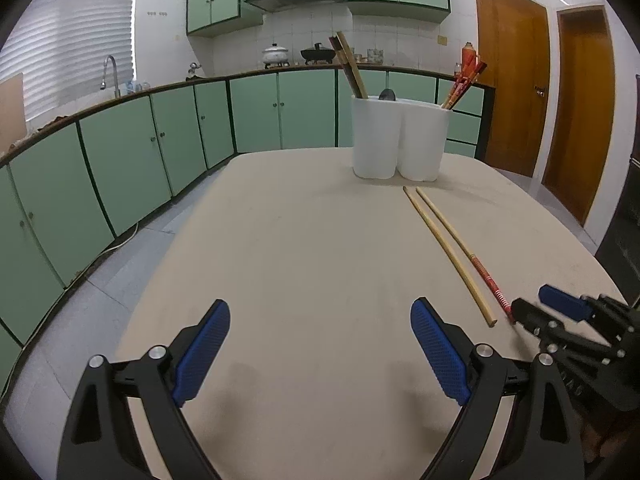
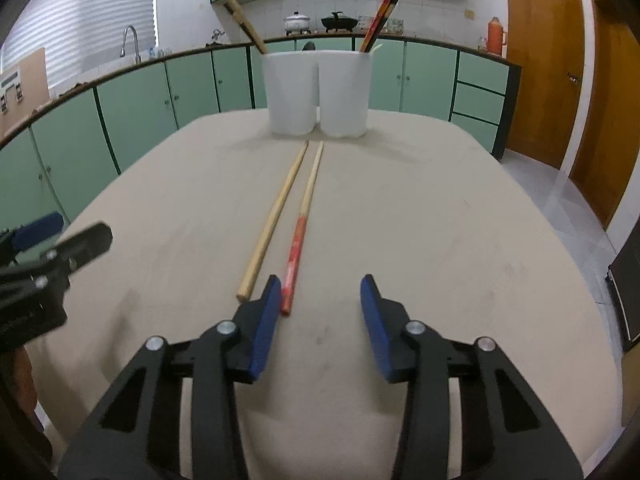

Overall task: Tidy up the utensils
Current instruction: 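Close the right gripper on the red-tipped wooden chopstick, then close the left gripper on the plain wooden chopstick while the right gripper holds its own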

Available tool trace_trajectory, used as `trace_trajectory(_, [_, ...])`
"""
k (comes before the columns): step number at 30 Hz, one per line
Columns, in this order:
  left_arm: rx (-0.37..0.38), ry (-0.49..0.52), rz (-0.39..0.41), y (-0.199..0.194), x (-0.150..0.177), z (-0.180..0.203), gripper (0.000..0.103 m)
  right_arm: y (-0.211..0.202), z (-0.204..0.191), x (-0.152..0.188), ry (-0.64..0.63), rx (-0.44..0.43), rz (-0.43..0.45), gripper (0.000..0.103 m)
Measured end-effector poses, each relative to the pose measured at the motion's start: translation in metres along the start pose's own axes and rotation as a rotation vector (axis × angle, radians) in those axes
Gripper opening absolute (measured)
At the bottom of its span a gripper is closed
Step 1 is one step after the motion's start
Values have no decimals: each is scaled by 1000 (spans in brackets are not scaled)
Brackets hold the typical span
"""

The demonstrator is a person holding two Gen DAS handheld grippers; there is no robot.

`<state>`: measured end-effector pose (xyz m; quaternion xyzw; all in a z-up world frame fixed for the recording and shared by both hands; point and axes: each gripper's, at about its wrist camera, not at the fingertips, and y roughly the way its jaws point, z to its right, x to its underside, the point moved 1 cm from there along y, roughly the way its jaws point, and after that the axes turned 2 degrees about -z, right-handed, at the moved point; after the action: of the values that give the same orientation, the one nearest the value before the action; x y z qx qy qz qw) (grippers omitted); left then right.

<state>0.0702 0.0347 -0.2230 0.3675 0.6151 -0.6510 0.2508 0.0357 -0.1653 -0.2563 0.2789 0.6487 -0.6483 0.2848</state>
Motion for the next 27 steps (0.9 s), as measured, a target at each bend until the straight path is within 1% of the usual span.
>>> trace_trajectory(4, [8, -12, 5, -1, 2, -3, 90, 2, -6, 3, -4, 18, -7, 35])
trace_trajectory(5, [10, -14, 5, -1, 2, -3, 90, 4, -7, 3, -10, 24, -13, 32])
trace_trajectory(7, [12, -20, 6, -2, 4, -7, 90, 5, -10, 3, -20, 46, -13, 30])
trace_trajectory(12, [11, -41, 6, -1, 3, -12, 90, 7, -13, 3, -37, 65, -7, 28])
trace_trajectory(13, [11, -43, 6, -1, 3, -11, 90, 7, -14, 3, -42, 65, -8, 26])
trace_trajectory(15, [11, -47, 7, -1, 2, -11, 90, 8, -13, 2, -42, 52, -10, 15])
trace_trajectory(16, [11, -47, 8, -1, 1, -11, 90, 9, -12, 2, -40, 44, -11, 6])
trace_trajectory(22, [21, -38, 12, -1, -2, -3, 90, 6, -6, 0, -16, 6, -14, 6])
trace_trajectory(24, [29, -35, 14, 0, -5, 4, 90, 3, -1, -1, -2, 14, -6, 6])
trace_trajectory(27, [44, -20, 16, 2, -10, 19, 90, -2, 18, -3, 51, 27, -3, 6])
